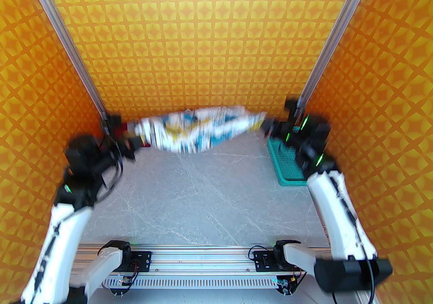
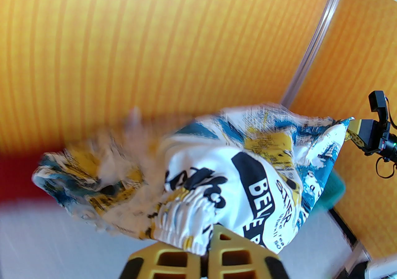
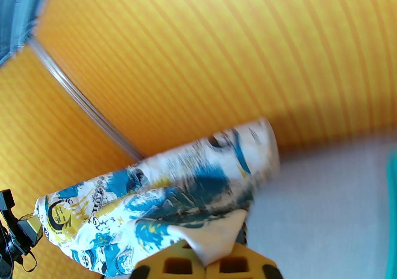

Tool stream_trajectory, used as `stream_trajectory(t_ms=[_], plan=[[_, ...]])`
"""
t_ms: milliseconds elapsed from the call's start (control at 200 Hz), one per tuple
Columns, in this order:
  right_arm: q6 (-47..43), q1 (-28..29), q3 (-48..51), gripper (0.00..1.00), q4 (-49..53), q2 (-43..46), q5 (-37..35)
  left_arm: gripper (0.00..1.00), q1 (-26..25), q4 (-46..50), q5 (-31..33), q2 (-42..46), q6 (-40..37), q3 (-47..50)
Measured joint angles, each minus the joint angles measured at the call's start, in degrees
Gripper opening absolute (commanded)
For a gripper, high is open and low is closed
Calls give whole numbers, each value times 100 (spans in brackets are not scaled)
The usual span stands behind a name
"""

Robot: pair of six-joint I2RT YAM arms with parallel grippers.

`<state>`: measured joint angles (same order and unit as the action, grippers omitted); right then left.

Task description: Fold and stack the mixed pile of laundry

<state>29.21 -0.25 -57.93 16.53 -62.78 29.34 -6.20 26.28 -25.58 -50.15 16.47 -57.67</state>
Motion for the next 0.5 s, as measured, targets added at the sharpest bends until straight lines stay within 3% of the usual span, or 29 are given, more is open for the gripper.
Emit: stream_trajectory(t_ms=[50, 165, 215, 325, 500], plan=[[85, 0, 905, 37, 39, 219, -48, 62, -83, 116, -13, 149, 186, 678], [127, 0, 2524, 56, 647, 684, -208, 70, -188, 603, -13, 184, 704, 1729], [131, 2, 2837, 62, 1115, 975, -321, 70, -201, 813, -7, 216, 837, 1858], [-61, 0, 2653, 63, 1707, 1412, -584, 65, -203, 1047, 52, 170, 966, 1707], [-254, 286, 1552, 62, 1759, 787, -800, 43, -205, 922, 107, -483, 984, 1364]])
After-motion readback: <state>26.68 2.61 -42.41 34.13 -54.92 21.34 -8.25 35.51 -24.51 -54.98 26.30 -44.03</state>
